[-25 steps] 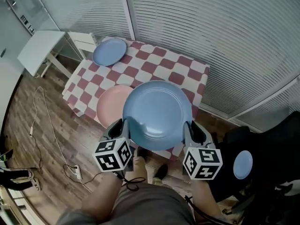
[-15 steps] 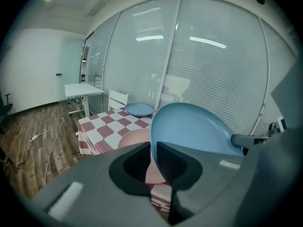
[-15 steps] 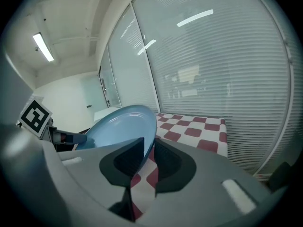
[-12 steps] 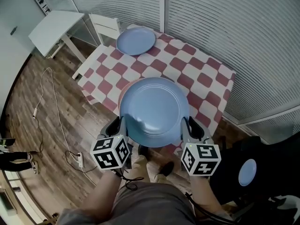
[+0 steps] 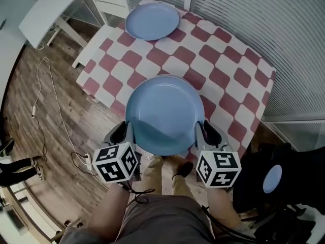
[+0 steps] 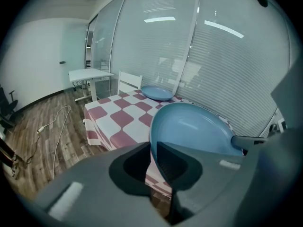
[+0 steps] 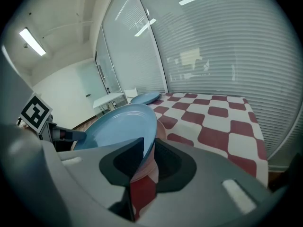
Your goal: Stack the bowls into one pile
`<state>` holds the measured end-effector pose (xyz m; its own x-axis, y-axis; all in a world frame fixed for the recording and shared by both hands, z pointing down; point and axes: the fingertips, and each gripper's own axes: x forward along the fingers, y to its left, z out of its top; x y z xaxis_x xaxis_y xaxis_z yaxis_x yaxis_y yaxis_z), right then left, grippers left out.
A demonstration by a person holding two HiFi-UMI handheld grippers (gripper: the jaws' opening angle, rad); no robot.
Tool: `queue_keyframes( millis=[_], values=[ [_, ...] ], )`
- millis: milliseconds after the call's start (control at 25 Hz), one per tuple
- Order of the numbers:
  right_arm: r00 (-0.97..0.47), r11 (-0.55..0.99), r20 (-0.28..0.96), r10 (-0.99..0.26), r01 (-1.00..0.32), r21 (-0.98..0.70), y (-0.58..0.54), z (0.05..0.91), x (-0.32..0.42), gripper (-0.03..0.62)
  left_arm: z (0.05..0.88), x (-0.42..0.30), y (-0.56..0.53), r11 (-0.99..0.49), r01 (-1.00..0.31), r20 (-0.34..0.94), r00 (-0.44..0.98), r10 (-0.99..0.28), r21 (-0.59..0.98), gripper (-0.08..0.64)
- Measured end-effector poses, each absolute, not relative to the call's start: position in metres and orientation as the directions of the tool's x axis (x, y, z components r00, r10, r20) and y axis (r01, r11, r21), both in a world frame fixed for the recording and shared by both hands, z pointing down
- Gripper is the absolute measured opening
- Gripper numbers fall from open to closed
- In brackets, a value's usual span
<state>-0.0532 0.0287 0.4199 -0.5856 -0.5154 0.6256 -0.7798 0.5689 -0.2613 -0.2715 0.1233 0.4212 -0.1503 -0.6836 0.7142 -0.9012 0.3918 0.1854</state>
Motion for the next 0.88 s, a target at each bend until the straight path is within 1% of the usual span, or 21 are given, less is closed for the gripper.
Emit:
queue_keyframes(
  millis=[280, 880],
  values=[
    [-0.548, 0.559, 0.678, -0.489, -0.794, -0.239, 0.025, 0.441, -0.065, 0.104, 0.443, -0.286, 0.112, 0.387, -0.905, 0.751, -0.131, -0.647, 0.175, 0.044],
    [-0.508, 0.537, 0.693, -0.511, -0.818, -0.204, 0.013, 0.457, -0.061, 0.114, 0.459, -0.286, 0.092, 0.348, -0.923, 0.751, -0.111, -0.651, 0.166, 0.049]
  ],
)
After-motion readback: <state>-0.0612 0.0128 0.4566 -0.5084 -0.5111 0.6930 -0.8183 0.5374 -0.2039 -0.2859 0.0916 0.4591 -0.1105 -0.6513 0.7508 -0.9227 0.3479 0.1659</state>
